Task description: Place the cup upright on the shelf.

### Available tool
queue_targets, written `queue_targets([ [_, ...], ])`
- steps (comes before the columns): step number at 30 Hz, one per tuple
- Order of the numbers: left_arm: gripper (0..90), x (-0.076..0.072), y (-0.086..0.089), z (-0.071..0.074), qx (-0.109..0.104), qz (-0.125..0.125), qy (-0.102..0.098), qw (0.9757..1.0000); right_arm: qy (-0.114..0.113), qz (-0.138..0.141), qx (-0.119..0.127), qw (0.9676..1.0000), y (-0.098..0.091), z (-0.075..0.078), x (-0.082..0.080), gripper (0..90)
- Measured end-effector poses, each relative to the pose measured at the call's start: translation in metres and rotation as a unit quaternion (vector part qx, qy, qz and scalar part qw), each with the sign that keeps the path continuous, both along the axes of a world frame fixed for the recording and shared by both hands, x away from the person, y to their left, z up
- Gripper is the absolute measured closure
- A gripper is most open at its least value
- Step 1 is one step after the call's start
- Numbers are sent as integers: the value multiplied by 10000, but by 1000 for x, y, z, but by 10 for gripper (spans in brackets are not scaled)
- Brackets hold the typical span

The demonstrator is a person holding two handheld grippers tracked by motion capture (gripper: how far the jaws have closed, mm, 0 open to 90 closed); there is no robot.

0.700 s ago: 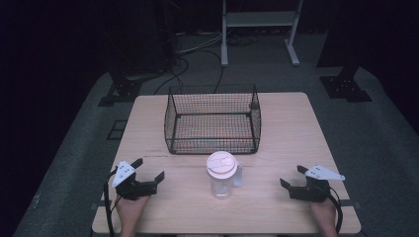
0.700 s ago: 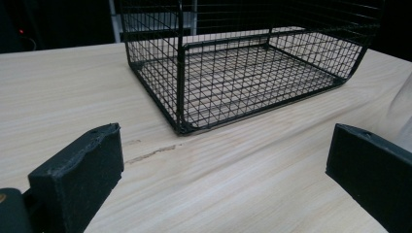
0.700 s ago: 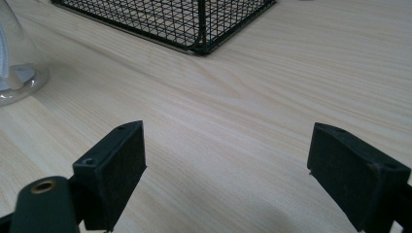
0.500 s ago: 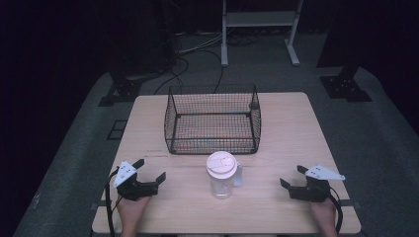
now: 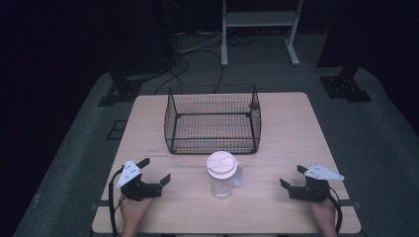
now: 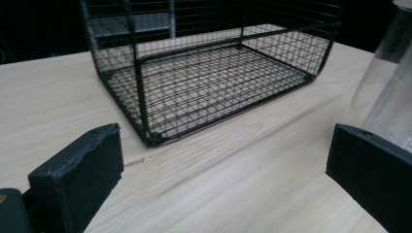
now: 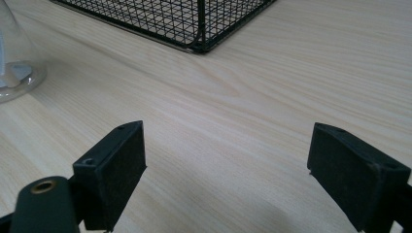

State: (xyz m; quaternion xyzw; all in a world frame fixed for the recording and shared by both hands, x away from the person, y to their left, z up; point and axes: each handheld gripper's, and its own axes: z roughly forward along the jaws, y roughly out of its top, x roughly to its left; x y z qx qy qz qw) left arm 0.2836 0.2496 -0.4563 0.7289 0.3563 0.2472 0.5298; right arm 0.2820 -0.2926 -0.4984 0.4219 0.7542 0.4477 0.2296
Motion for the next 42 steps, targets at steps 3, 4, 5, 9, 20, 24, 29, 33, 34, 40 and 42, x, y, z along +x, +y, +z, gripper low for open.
queue_targets([
  [3, 0, 1, -5, 4, 109, -112, -7, 9999, 1, 13, 1, 10000, 0, 0, 0, 129],
  [4, 0, 1, -6, 5, 119, -136, -4, 9998, -1, 15, -1, 10000, 0, 0, 0, 129],
  [5, 0, 2, -8, 8, 126, -200, -9, 9997, -2, 16, -4, 10000, 0, 0, 0, 129],
  [9, 0, 4, -17, 14, 307, -514, 162, 9981, -7, 25, -5, 10000, 0, 0, 0, 129],
  [20, 0, 0, -36, 26, 616, -988, 232, 9929, 3, 39, -8, 10000, 0, 0, 0, 129],
  [24, 0, -1, -39, 34, 612, -1112, 207, 9917, -2, 42, -4, 10000, 0, 0, 0, 129],
  [29, 0, -2, -46, 47, 594, -1367, 172, 9887, 7, 47, -1, 10000, 0, 0, 0, 129],
  [33, 0, -5, -55, 58, 678, -1605, 143, 9846, 4, 55, 2, 10000, 0, 0, 0, 129],
  [34, 0, -6, -58, 61, 723, -1658, 131, 9834, 4, 58, -2, 10000, 0, 0, 0, 129],
  [40, 0, -6, -70, 69, 742, -1920, 164, 9785, 4, 61, 4, 10000, 0, 0, 0, 129],
  [42, 0, -5, -73, 71, 741, -1985, 162, 9772, 5, 63, 3, 10000, 0, 0, 0, 129],
])
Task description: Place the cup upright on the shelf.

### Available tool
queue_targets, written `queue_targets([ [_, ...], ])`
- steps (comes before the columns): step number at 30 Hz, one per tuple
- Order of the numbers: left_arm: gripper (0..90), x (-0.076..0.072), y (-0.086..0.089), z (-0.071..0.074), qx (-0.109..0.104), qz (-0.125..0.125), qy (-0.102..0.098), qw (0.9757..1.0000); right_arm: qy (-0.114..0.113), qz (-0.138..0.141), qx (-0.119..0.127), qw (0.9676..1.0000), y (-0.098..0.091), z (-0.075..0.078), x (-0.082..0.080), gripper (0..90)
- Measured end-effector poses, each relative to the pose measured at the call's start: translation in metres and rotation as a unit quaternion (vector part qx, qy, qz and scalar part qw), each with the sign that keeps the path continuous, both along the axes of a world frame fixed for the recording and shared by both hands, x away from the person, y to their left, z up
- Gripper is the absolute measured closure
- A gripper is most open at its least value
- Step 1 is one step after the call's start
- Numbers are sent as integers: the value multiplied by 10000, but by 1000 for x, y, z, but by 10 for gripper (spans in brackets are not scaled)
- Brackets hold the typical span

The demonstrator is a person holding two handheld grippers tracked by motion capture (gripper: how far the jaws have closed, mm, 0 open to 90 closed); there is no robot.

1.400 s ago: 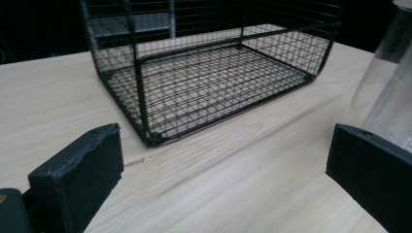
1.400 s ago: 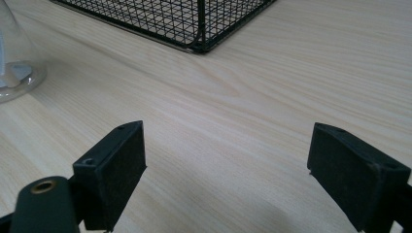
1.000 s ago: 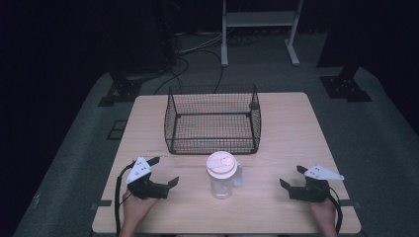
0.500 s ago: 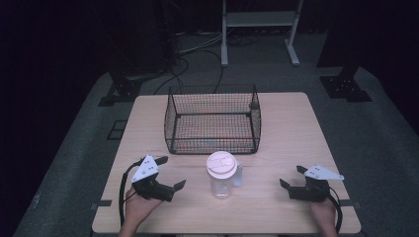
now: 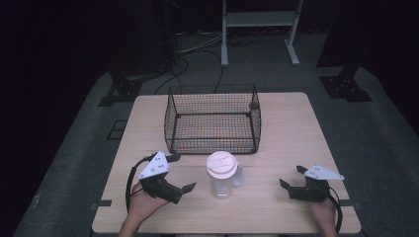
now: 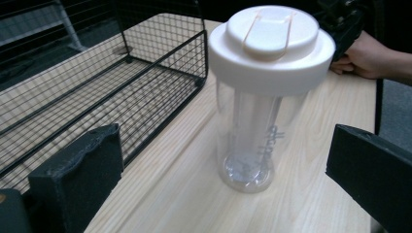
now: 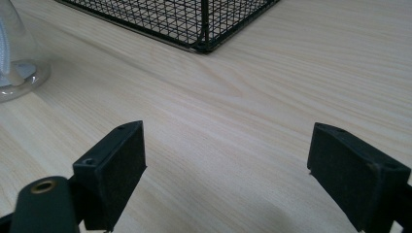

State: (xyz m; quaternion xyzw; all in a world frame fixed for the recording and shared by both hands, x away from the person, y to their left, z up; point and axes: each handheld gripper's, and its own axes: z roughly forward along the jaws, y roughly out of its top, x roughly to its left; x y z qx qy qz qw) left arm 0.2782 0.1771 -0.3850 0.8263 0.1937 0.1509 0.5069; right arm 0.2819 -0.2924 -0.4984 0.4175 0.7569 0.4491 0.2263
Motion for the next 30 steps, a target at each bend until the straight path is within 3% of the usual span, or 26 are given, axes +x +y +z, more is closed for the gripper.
queue_targets([
  [3, 0, -1, -6, 4, -10, -90, -8, 10000, 2, -2, 0, 10000, 0, 0, 0, 129],
  [8, 0, 0, -19, 9, 230, -287, -4, 9993, 3, 9, -4, 10000, 0, 0, 0, 129],
  [19, 0, 8, -41, 12, 479, -587, 239, 9968, 1, 47, 27, 10000, 0, 0, 0, 129],
  [30, 0, 19, -60, 13, 660, -697, 429, 9945, -8, 98, 36, 9999, -1, 0, 0, 129],
])
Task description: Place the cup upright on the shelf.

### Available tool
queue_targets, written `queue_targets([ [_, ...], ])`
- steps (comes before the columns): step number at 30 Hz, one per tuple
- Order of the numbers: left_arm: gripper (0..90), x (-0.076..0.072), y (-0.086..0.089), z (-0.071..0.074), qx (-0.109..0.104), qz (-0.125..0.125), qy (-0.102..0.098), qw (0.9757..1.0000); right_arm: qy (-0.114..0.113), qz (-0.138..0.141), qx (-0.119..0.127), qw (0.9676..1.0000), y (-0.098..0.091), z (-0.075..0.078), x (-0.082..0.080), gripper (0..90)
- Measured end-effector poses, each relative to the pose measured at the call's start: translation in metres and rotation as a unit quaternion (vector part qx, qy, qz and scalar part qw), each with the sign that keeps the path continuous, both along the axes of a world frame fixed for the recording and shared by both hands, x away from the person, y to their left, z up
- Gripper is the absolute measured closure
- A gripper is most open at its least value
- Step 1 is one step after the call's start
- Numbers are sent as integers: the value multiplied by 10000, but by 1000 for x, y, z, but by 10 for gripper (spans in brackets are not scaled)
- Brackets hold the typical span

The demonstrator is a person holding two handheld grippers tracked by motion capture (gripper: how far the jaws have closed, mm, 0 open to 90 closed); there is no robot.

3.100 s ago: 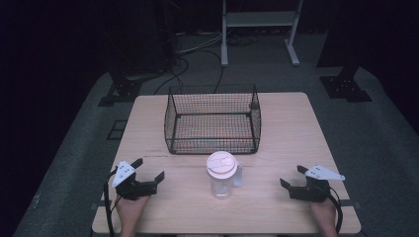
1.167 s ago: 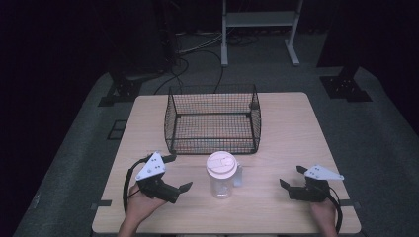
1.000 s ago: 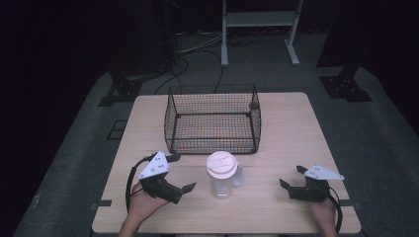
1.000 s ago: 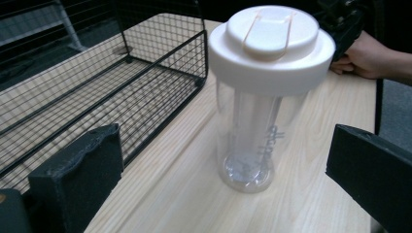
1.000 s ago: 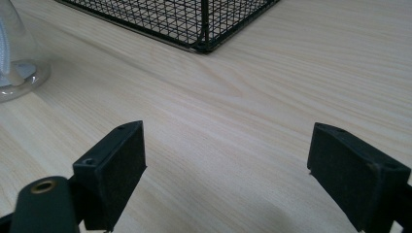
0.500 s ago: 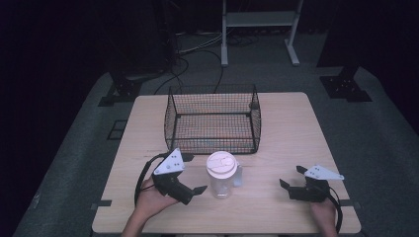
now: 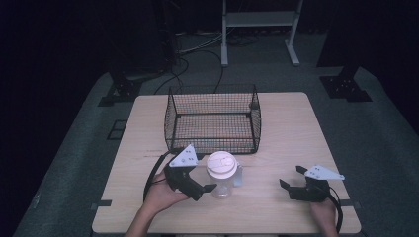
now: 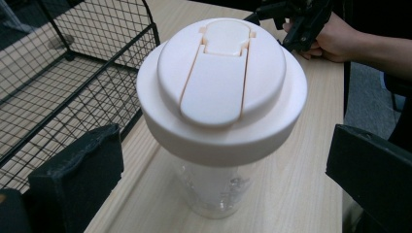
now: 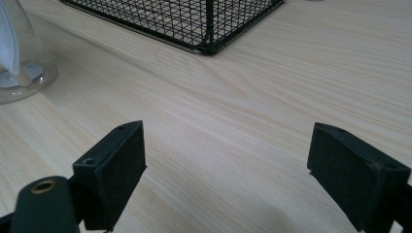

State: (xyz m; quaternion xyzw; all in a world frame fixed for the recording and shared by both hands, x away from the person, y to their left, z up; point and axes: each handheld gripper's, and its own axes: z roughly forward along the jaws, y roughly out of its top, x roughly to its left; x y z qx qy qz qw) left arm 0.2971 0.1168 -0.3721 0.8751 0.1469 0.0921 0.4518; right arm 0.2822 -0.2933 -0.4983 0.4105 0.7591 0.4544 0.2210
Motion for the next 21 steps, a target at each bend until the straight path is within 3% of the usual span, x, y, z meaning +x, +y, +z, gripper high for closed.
queue_targets([
  [12, 0, 13, -23, -3, 316, -62, 230, 9992, -19, 37, 13, 10000, 0, 0, 0, 129],
  [21, 0, 18, -38, -4, 688, -91, 315, 9971, -11, 50, 12, 10000, 0, 0, 0, 129],
])
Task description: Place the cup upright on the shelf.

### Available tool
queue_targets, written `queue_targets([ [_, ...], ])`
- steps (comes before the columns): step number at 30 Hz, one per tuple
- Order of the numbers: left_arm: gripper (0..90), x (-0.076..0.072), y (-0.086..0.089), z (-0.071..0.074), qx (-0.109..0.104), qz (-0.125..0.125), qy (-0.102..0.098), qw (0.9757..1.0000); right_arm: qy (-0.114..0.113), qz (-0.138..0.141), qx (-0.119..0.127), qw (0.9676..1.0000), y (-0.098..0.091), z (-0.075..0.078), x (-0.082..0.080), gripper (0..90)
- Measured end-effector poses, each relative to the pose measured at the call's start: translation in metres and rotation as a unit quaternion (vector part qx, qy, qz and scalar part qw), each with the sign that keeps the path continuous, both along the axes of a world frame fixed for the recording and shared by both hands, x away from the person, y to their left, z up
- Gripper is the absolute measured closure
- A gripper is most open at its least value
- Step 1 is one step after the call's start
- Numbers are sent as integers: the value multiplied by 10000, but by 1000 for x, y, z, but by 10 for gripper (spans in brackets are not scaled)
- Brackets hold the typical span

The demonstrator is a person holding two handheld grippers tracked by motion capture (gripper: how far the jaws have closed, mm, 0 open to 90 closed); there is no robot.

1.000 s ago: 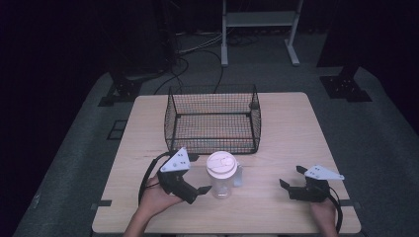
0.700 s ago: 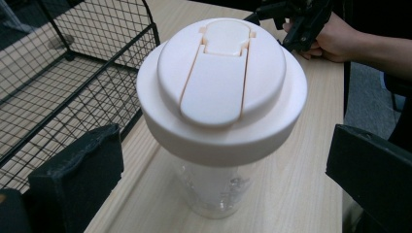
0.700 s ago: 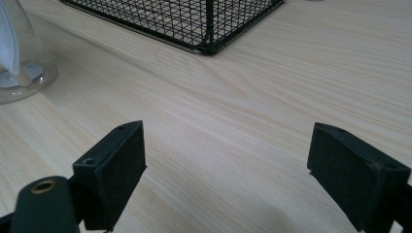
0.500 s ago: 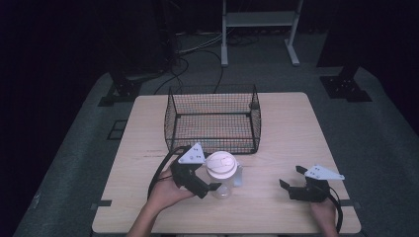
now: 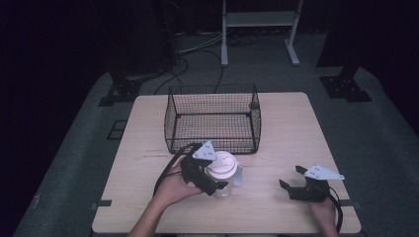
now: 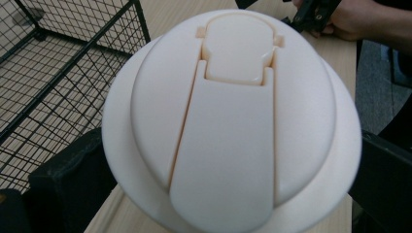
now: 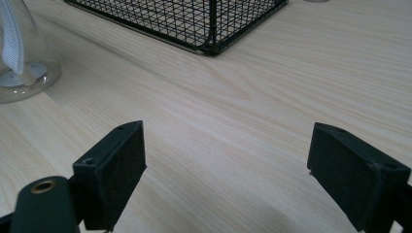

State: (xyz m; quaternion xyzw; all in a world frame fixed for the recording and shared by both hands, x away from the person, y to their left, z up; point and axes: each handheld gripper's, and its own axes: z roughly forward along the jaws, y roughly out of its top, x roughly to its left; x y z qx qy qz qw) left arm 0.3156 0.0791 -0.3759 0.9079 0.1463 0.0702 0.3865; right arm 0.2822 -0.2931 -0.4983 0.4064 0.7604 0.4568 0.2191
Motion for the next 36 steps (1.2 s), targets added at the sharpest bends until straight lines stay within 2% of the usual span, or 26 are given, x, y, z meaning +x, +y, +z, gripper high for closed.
queue_targets([
  [7, 0, 5, -6, 0, 131, 19, 182, 9997, 1, 5, -6, 10000, 0, 0, 0, 129],
  [9, 19, 6, -7, 0, 171, -47, 244, 9995, 5, 10, -10, 10000, 0, 0, 0, 129],
  [12, 41, 6, -8, 1, 148, -26, 247, 9996, 5, 13, -15, 10000, 0, 0, 0, 129],
  [17, 48, 7, -10, 2, 246, -25, 325, 9992, 5, 15, -15, 10000, 0, 0, 0, 129],
  [23, 52, 7, -10, 4, 292, -56, 290, 9991, 6, 16, -15, 10000, 0, 0, 0, 129],
  [27, 53, 7, -10, 11, 193, -85, 281, 9994, 5, 22, -16, 10000, 0, 0, 0, 129],
  [32, 53, 7, -11, 26, 343, -90, 171, 9992, 3, 17, -15, 10000, 0, 0, 0, 129],
  [36, 53, 8, -11, 38, 360, -114, 132, 9992, 4, 22, -14, 10000, 0, 0, 0, 129],
])
